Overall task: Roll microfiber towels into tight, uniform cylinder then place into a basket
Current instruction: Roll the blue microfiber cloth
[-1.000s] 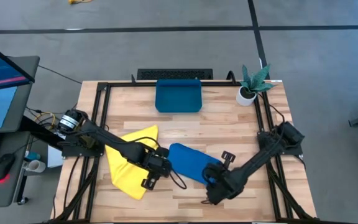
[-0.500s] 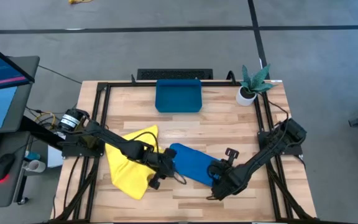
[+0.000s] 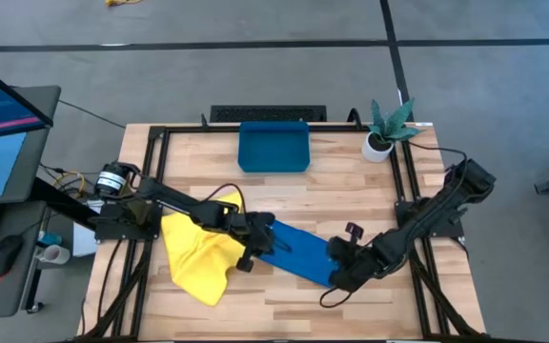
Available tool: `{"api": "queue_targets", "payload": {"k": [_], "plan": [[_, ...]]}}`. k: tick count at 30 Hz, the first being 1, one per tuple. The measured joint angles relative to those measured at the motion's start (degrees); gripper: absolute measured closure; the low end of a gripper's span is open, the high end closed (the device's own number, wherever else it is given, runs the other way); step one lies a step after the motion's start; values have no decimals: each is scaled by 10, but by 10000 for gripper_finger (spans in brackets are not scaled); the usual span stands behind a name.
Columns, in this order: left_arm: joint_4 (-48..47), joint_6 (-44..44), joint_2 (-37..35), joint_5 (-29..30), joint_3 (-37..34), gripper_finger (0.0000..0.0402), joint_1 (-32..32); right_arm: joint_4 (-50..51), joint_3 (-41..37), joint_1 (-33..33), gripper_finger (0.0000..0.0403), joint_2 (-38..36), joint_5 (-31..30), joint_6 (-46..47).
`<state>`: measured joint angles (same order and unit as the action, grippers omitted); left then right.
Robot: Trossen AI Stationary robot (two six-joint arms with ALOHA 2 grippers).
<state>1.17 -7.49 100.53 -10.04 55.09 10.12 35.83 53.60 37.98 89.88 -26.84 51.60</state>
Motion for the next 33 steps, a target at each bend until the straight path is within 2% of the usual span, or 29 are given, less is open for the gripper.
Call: {"api": "queue_targets", "payload": {"k": [4, 8, 13, 24, 33], "plan": [[-4, 4, 0, 0, 0, 394, -8, -53, -14, -3, 388, 8, 16, -11], [5, 11, 5, 0, 0, 401, -8, -55, -14, -11, 383, 28, 20, -11], [60, 39, 51, 0, 4, 401, -8, -53, -14, -32, 387, 51, 47, 3], [67, 44, 98, 8, 2, 401, -10, -47, -14, -69, 385, 98, 105, 20], [71, -51, 102, 57, 3, 401, -58, -46, -14, -69, 386, 94, 103, 25]]}}
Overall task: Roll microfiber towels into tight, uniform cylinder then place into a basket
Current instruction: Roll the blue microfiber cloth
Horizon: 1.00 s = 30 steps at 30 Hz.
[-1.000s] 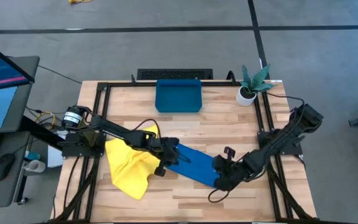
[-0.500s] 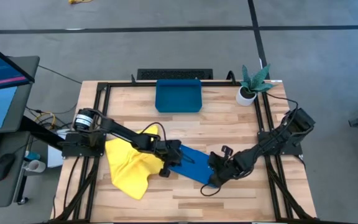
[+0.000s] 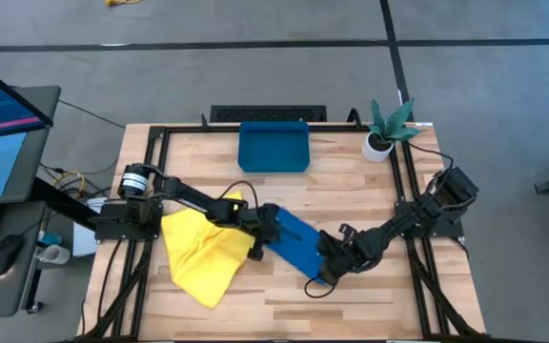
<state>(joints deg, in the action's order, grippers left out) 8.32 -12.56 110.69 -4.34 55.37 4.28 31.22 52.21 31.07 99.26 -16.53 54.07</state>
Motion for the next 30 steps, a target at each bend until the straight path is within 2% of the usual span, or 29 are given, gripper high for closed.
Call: {"api": "queue_targets", "payload": {"k": [8, 13, 18, 21, 25, 30], "plan": [[15, -54, 0, 35, 2, 401, -74, 32, 0, 14, 388, 0, -20, 59], [-5, -58, 0, 35, 23, 402, -88, 31, 2, 35, 382, -4, -41, 83], [-61, -58, 0, 34, 58, 401, -55, 29, 20, 53, 384, -4, -65, 100], [-59, -56, -1, 33, 65, 402, -19, 25, 33, 59, 388, -4, -71, 100], [-29, -56, -1, 33, 65, 402, 28, 47, 58, 75, 389, -4, -119, 103], [57, -28, 8, 49, 65, 402, 63, 139, 106, 84, 388, -4, -160, 123]]}}
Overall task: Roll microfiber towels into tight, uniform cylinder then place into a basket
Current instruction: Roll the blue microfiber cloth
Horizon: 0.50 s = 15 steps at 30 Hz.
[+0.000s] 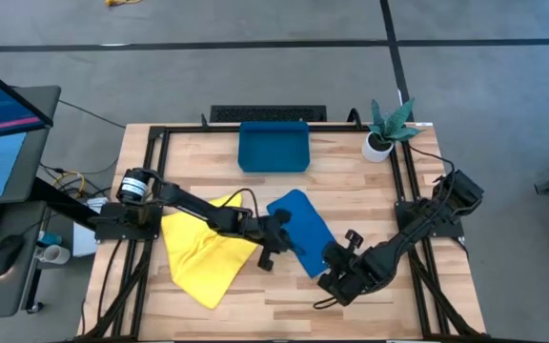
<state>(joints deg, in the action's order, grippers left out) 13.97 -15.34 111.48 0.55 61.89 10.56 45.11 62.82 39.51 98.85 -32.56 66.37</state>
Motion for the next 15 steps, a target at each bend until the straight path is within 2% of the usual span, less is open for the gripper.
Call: {"api": "queue_targets", "payload": {"k": [6, 11, 15], "plan": [[89, 0, 47, 0, 5, 402, 18, 166, 85, -20, 388, 0, -24, -4], [98, 0, 77, 0, 32, 402, 15, 346, 171, -48, 384, 0, -39, -4], [102, 17, 77, -1, 41, 402, 15, 411, 215, -78, 385, -15, -86, -3]]}}
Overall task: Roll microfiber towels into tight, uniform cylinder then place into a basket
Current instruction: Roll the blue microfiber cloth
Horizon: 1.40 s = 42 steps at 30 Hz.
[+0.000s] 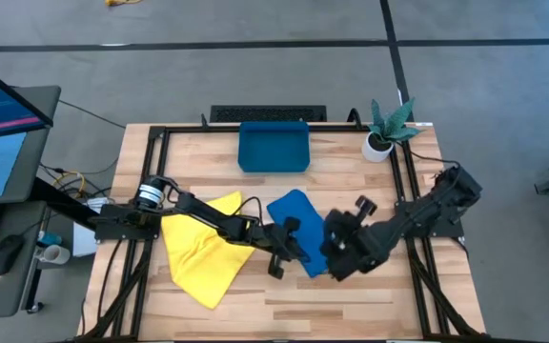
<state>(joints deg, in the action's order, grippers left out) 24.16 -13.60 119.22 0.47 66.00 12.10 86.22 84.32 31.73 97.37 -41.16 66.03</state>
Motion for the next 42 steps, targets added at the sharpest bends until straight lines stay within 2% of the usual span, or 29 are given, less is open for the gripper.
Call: {"api": "queue_targets", "payload": {"k": [6, 8, 15, 18, 23, 27, 31, 35, 40, 42], "plan": [[-7, 6, 11, -1, -1, 402, -1, -30, -1, -25, 385, -30, -121, 46], [-12, 9, 22, 0, -8, 402, -1, -41, -8, -24, 384, -29, -143, 66], [9, 9, 57, 20, 3, 401, -2, -57, -19, -14, 383, -25, -132, 60], [-19, -19, 49, 17, 4, 402, -1, -57, -20, -11, 383, -25, -134, 60], [-131, -114, 24, 33, 16, 401, 2, -62, -20, -10, 383, -25, -133, 60], [-261, -166, -2, 20, 38, 401, 8, -64, -20, -11, 383, -25, -134, 60], [-352, -201, -29, 33, 52, 401, 26, -66, -20, -15, 383, -25, -134, 60], [-409, -203, -68, 35, 53, 401, 52, -66, -20, -15, 383, -25, -134, 57], [-480, -143, -124, 39, 43, 401, 91, -67, -20, -14, 383, -25, -133, 52], [-477, -121, -142, 41, 30, 402, 109, -75, -20, -14, 383, -25, -133, 36]]}}
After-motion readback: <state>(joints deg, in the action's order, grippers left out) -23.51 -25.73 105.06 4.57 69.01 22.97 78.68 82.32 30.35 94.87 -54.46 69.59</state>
